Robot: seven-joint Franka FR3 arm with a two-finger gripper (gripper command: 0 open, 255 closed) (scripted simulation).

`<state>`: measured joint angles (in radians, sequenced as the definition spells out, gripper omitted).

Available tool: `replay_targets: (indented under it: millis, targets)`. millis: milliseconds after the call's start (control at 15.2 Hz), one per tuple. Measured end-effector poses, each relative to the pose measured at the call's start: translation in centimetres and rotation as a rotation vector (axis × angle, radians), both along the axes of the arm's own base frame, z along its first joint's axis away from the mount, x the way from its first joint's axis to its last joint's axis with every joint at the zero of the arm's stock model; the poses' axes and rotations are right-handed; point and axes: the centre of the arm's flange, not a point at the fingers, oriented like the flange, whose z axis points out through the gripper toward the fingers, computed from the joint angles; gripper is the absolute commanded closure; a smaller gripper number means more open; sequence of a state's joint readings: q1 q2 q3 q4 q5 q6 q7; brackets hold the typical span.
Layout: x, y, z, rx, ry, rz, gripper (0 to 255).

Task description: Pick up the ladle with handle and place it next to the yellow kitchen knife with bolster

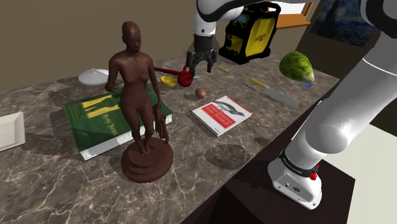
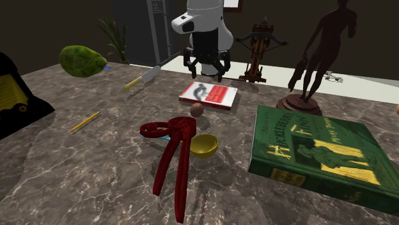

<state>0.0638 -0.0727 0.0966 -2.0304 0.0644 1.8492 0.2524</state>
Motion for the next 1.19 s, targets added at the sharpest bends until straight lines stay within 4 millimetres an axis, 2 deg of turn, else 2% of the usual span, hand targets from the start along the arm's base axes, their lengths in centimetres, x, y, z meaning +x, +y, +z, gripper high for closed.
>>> replay_targets:
  millis: [264,990,1188]
  targets:
    - [4.7,2.2,-2.0,0.0,-0.016,0.009,0]
    - [17.1,7.4,-5.2,-0.002,-0.06,0.033,0]
    - [18.3,7.9,-6.3,-0.002,-0.064,0.035,0]
